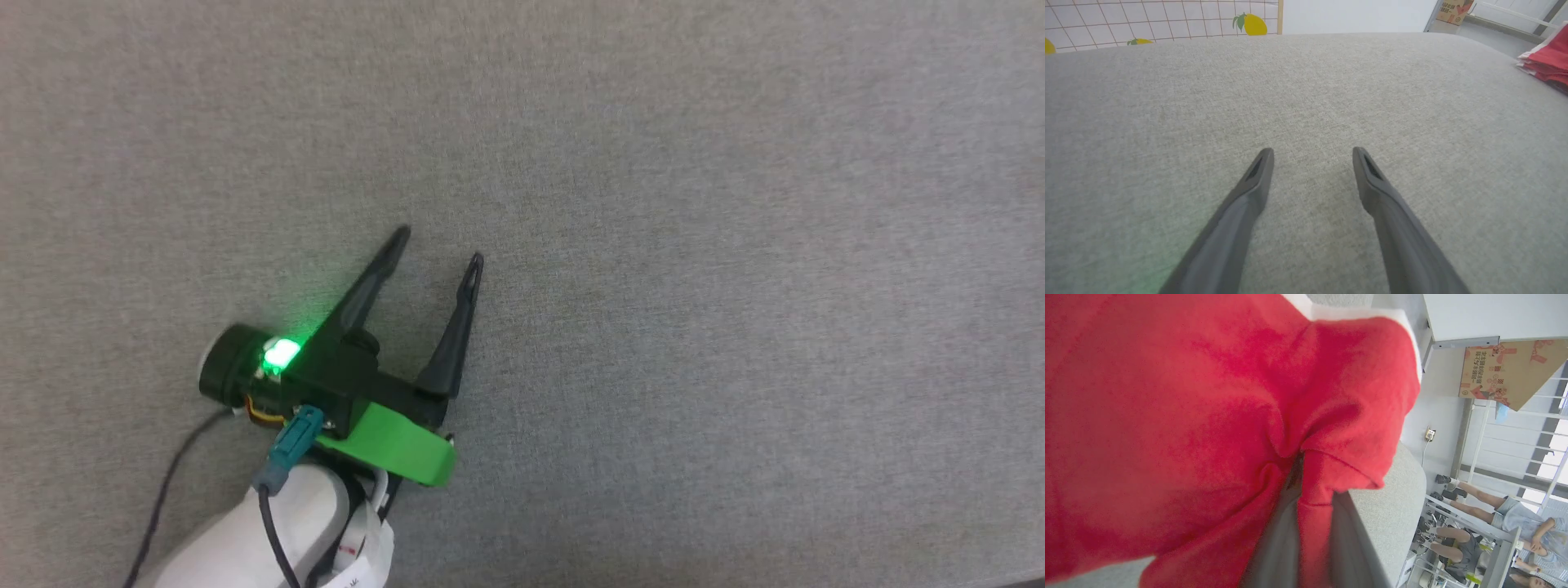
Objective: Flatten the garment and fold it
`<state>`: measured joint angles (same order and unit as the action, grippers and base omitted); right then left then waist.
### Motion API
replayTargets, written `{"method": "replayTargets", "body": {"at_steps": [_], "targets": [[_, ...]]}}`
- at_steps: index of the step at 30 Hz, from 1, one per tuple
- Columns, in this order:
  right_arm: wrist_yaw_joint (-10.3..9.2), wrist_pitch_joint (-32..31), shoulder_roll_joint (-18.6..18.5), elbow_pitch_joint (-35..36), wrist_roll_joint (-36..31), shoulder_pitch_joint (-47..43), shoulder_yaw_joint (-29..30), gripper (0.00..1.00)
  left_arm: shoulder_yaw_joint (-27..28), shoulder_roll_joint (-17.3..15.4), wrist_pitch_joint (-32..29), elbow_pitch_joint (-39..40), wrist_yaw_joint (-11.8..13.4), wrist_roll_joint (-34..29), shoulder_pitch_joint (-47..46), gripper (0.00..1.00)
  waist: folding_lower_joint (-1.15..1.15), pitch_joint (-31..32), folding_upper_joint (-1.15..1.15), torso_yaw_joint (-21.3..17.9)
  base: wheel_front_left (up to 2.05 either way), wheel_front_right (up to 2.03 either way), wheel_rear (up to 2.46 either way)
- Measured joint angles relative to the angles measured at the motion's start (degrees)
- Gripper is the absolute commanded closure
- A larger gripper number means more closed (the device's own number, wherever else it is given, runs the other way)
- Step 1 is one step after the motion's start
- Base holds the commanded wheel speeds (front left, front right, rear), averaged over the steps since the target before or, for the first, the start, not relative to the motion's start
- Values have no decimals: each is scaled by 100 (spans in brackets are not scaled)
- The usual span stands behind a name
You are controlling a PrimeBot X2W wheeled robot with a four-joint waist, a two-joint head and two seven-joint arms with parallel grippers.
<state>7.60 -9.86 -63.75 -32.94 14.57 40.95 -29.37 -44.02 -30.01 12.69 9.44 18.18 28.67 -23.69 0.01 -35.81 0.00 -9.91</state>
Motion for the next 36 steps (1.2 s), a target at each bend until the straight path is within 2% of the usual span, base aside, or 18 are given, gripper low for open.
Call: {"method": "replayTargets", "body": {"at_steps": [6,7,8,14,17,24,27,30,36], "targets": [[0,323,328,-557,-510,-16,602,100,43,-56,9,156,-2,-103,-86,0,0,-272,0,18,0,0,0],[0,465,520,-743,-736,-17,909,36,29,-55,11,130,-2,-102,-92,0,0,-234,0,33,0,0,0],[0,648,623,-759,-923,-15,1058,0,15,-49,27,33,-3,-98,-91,0,0,-121,0,35,0,0,0],[0,925,688,-609,-1199,-9,994,0,-34,69,53,-355,-49,-7,22,0,0,278,0,44,0,0,0],[0,1094,770,-455,-1100,24,962,0,-68,177,63,-501,-49,142,156,0,0,566,0,61,0,0,0],[0,1567,1489,146,-371,180,1088,0,299,315,144,-703,57,592,483,0,-1,1337,0,138,0,0,0],[0,1748,1769,414,-107,107,1237,0,361,291,155,-737,90,588,509,0,-1,1656,0,200,0,0,0],[-1,1856,2101,667,86,-121,1503,0,474,265,155,-775,183,630,544,0,-1,1945,0,285,0,0,0],[-2,1946,3038,1406,127,-984,2128,0,617,91,142,-815,457,625,618,0,-1,2379,0,543,0,0,0]]}}
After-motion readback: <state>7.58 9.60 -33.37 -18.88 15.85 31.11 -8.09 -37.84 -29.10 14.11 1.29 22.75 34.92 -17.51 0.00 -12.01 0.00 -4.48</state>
